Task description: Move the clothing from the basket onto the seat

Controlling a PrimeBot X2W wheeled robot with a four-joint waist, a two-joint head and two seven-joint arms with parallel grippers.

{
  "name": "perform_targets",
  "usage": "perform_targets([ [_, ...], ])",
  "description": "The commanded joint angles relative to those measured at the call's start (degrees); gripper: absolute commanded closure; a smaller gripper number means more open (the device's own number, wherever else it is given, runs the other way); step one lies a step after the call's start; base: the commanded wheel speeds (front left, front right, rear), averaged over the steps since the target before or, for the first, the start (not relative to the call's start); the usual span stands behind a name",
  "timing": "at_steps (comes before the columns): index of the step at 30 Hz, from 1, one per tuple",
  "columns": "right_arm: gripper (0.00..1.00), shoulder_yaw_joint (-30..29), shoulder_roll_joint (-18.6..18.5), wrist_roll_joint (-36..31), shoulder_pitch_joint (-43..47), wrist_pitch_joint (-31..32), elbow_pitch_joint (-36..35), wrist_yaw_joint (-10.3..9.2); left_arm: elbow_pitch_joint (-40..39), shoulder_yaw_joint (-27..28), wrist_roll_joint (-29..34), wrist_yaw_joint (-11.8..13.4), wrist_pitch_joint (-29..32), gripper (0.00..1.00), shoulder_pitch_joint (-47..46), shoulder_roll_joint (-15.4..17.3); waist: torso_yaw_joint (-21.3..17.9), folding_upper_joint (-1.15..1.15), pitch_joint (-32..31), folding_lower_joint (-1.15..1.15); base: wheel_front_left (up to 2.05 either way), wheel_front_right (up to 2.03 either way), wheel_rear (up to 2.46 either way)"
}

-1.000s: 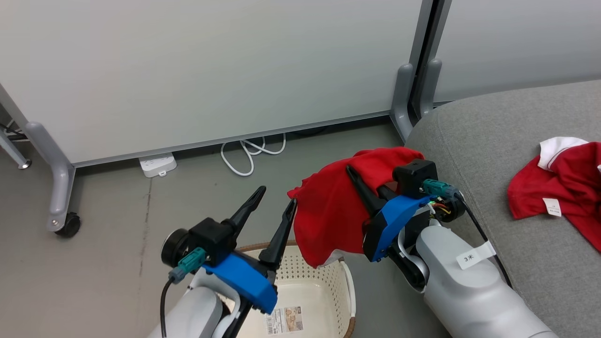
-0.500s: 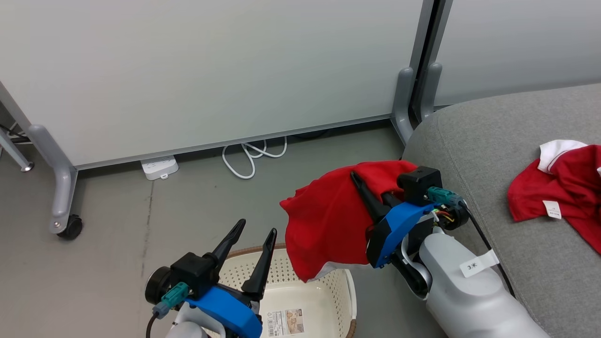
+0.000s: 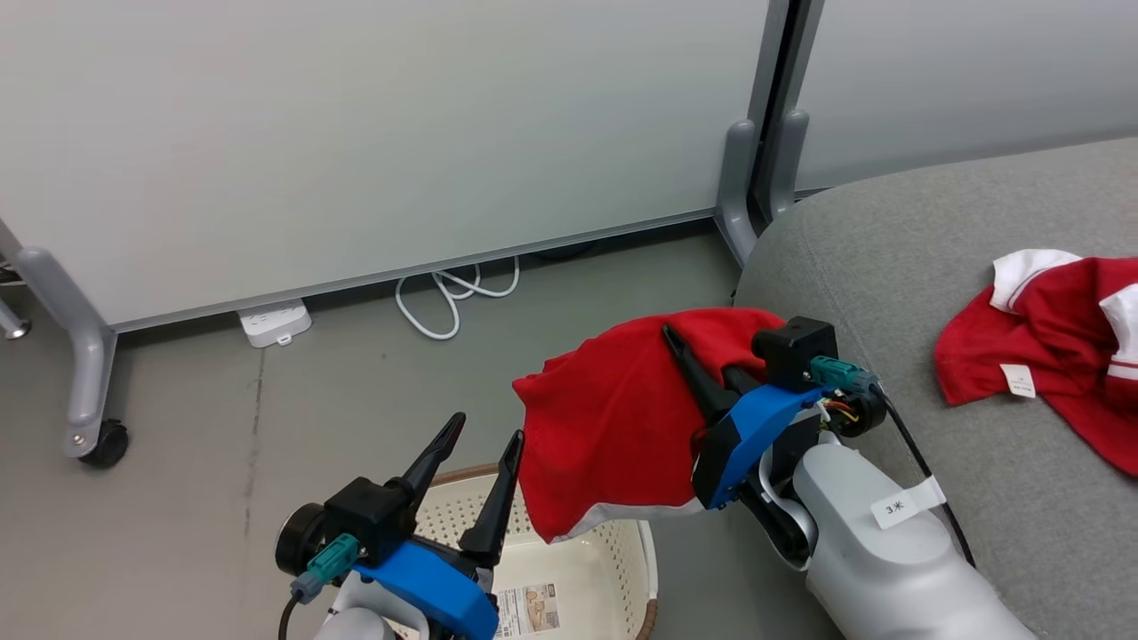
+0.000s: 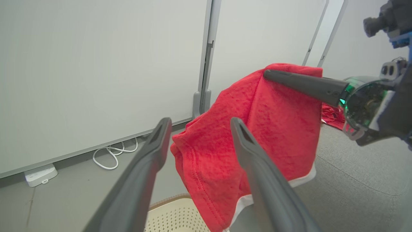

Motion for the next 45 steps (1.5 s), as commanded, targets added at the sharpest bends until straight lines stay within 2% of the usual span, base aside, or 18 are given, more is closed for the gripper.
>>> perform_targets([
  [1,1.0,-0.19,-0.19,-0.21,0.19,0.04,-0.37,0.02,-0.25,0.25,0.11,-0.15,-0.15,0.0,-0.67,-0.05,-1.11,0.0,0.26,0.0,0.0,0.0,0.0],
  [32,1.0,-3.81,-0.18,-1.71,1.26,0.3,-4.11,0.03,-1.67,1.32,1.42,-0.15,-0.15,0.0,-1.95,0.83,-25.55,0.0,3.99,0.0,0.0,0.0,0.0],
  [37,1.0,-4.3,-0.09,-1.88,1.66,0.36,-4.55,0.03,-1.66,0.94,1.53,-0.15,-0.15,0.0,-2.43,1.04,-28.14,0.0,4.49,0.0,0.0,0.0,0.0],
  [45,1.0,-6.11,-0.08,-2.44,2.73,0.15,-5.21,0.03,-1.12,-0.61,0.95,-0.15,-0.15,0.0,-3.86,1.42,-28.6,0.0,5.42,0.0,0.0,0.0,0.0],
])
